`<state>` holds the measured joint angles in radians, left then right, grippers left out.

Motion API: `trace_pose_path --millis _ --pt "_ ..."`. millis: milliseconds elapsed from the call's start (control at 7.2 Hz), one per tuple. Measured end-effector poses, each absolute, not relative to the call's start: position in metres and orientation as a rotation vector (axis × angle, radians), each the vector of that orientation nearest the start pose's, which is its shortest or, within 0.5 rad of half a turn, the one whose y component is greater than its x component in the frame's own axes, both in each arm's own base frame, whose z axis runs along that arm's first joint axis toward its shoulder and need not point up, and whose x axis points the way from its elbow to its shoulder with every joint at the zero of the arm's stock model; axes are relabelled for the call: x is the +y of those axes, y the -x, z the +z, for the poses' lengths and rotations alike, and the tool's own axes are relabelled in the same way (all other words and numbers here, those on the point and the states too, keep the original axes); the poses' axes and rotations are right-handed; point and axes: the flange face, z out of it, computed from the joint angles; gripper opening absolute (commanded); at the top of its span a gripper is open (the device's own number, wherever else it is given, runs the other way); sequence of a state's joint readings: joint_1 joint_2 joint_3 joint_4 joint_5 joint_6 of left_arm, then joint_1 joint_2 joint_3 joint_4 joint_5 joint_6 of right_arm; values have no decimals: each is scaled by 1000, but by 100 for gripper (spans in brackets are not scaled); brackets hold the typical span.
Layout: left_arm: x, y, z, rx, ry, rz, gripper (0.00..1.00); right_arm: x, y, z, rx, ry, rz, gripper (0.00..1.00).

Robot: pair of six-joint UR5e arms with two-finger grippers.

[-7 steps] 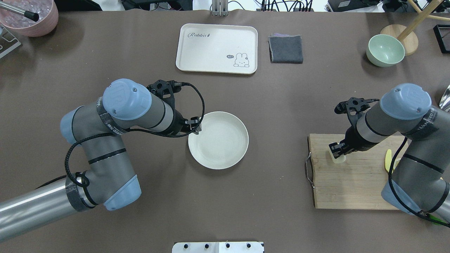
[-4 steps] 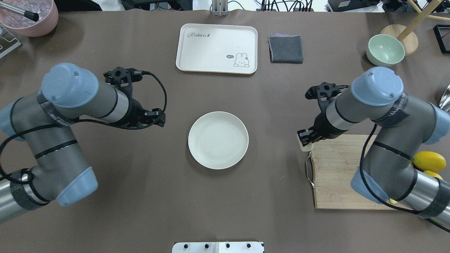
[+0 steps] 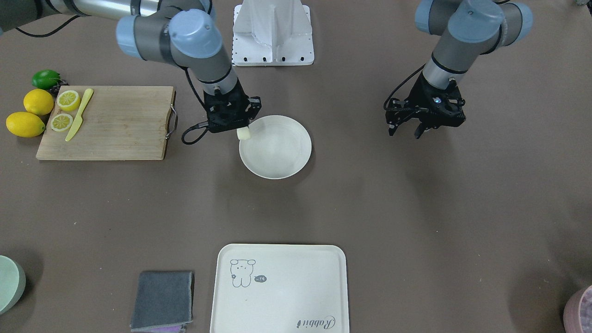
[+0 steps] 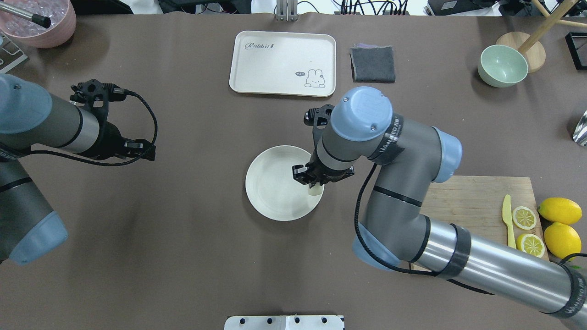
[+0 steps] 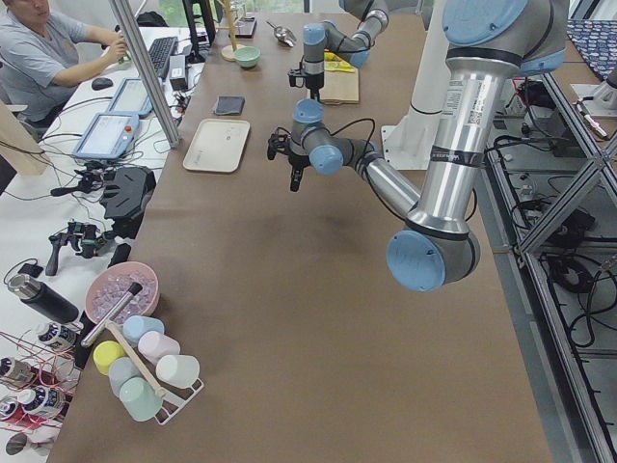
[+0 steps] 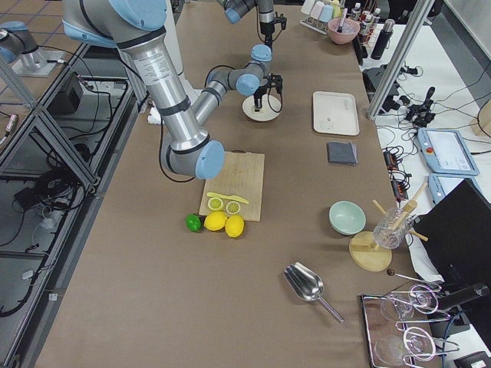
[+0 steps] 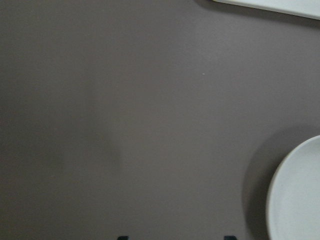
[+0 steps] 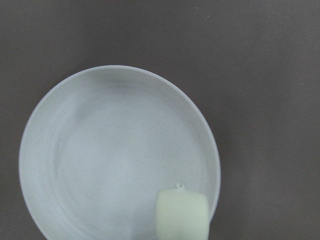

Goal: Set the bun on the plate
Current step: 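Carry the bun over the white plate with the right gripper while the left gripper withdraws, then lower the bun onto the white plate and open the right gripper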

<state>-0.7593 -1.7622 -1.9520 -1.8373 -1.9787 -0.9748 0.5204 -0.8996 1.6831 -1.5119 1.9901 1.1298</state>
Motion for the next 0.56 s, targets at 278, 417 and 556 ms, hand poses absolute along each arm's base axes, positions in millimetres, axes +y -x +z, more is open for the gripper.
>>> trace_pose_path --millis 278,417,556 --pt "-444 -312 368 863 -230 32 75 -426 589 188 -888 -33 -82 24" --pt "-443 -309 369 861 -232 32 76 -431 605 192 -885 -40 -81 25" --pt "-443 -307 369 860 -234 32 76 -433 617 199 -887 -45 -83 25"
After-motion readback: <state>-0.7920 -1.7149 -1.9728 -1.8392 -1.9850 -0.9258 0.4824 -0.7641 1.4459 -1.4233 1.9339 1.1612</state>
